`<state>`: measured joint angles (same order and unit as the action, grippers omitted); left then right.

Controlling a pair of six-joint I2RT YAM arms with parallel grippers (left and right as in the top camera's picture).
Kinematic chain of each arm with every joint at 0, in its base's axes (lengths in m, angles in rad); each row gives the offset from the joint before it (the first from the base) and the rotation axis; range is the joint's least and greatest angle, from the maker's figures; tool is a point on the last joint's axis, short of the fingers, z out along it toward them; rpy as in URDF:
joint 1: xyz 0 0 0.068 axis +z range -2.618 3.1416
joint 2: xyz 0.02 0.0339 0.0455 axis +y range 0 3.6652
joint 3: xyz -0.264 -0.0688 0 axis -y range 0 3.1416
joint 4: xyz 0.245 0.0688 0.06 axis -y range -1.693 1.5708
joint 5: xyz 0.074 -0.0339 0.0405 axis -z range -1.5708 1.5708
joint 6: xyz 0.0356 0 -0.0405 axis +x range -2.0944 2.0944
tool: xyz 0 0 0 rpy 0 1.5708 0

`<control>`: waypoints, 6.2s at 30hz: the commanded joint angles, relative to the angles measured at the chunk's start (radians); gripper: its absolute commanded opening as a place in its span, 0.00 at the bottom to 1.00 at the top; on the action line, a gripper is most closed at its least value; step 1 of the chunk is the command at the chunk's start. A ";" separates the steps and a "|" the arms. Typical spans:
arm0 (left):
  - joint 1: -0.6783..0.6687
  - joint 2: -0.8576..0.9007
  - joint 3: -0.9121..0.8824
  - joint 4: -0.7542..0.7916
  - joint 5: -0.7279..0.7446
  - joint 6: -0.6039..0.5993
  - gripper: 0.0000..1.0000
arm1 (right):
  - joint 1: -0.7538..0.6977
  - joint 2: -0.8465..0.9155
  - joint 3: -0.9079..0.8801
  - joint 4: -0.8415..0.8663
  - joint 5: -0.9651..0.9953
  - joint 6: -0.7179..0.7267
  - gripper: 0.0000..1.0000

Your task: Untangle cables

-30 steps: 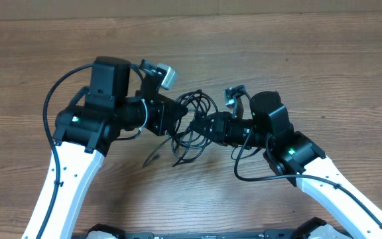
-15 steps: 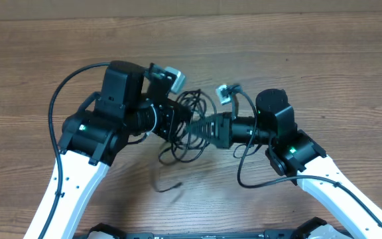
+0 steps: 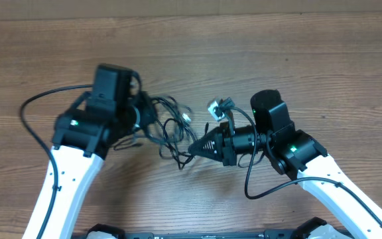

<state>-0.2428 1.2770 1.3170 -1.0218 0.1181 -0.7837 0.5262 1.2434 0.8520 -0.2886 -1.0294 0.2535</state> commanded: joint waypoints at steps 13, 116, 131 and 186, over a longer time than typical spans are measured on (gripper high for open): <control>0.060 0.053 -0.004 -0.043 -0.064 -0.061 0.62 | 0.016 -0.022 0.005 -0.209 0.386 0.013 0.59; -0.367 0.036 0.236 0.037 0.093 0.417 0.05 | -0.268 -0.113 0.031 0.044 0.087 0.884 0.44; -0.306 0.035 0.236 -0.113 -0.314 0.164 0.04 | -0.307 -0.032 0.031 0.599 -0.187 0.846 0.04; 0.241 0.036 0.235 -0.014 0.944 0.789 0.04 | -0.130 -0.033 0.046 0.031 0.284 0.375 0.48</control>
<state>0.0078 1.3350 1.5410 -1.0336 1.0222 -0.0299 0.3313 1.2217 0.8696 -0.2623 -0.9138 0.6426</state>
